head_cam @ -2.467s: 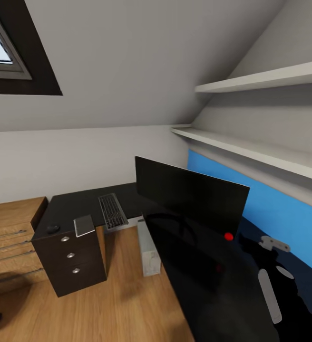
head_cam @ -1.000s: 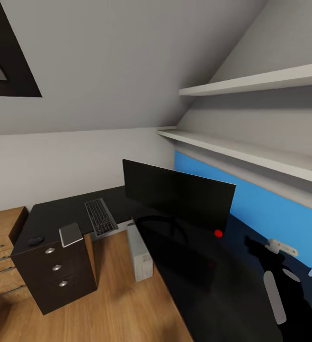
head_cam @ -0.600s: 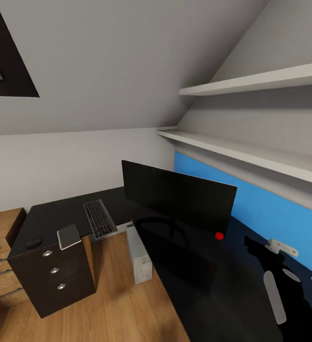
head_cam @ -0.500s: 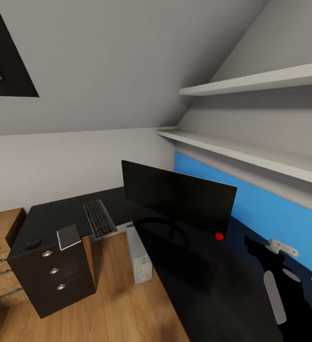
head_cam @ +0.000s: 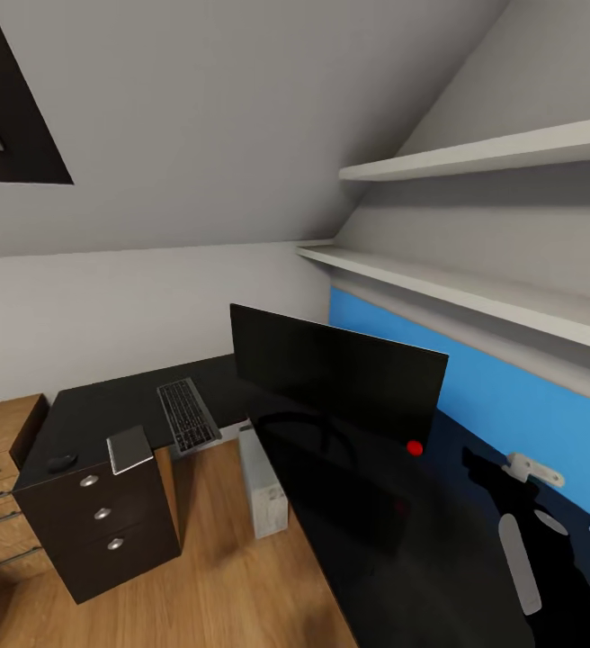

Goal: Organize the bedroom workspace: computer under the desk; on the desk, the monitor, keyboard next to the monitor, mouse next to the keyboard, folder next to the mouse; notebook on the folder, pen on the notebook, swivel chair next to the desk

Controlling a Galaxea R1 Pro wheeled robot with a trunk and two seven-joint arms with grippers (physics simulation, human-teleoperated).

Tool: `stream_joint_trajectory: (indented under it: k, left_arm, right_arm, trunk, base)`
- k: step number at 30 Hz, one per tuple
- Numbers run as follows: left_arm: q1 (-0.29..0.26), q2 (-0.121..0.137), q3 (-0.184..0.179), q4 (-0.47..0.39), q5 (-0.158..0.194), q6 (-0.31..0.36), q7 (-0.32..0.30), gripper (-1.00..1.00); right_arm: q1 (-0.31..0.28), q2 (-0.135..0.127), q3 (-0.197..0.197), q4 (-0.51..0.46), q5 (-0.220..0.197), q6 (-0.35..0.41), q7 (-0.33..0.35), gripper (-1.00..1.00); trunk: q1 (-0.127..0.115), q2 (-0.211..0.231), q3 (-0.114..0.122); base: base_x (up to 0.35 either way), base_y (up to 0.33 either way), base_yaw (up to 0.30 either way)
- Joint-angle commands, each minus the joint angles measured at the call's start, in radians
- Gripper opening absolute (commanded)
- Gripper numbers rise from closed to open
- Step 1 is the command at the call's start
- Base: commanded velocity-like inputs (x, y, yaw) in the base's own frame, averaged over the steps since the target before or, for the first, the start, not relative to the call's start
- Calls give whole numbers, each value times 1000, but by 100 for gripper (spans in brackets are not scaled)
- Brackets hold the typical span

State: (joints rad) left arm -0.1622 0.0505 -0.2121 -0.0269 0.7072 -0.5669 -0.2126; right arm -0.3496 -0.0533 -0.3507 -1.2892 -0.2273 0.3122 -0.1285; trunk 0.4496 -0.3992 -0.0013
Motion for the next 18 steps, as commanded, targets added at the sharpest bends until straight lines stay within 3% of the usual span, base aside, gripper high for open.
stream_joint_trajectory:
  k: [1,11,12,14,16,18]
  left_arm:
    - [0,0,-6,1,11,-2,-7,100]
    - [0,0,-5,2,11,-2,-7,100]
    - [0,0,-6,2,11,-2,-7,100]
    - [0,1,-6,2,12,-2,-7,100]
    - [0,2,-5,2,12,-2,-7,100]
    - [0,2,-4,2,12,-2,-7,100]
  right_arm:
    - [0,0,1,1,-10,2,-6,100]
    - [0,-9,-15,40,-10,-47,-8,100]
    - [0,-31,-31,88,-10,-61,-8,100]
    - [-1,-48,-35,121,-11,-70,-8,100]
    - [-4,-94,-40,212,-15,-126,-9,100]
    - [-5,-109,-40,245,-16,-150,-9,100]
  trunk:
    - [0,-1,0]
    - [0,-1,0]
    - [0,-1,0]
    - [0,-1,0]
    - [0,-1,0]
    - [0,-1,0]
  base:
    - [0,105,0]
    - [0,159,0]
    - [0,33,0]
    - [0,24,0]
    - [0,100,0]
    - [0,196,0]
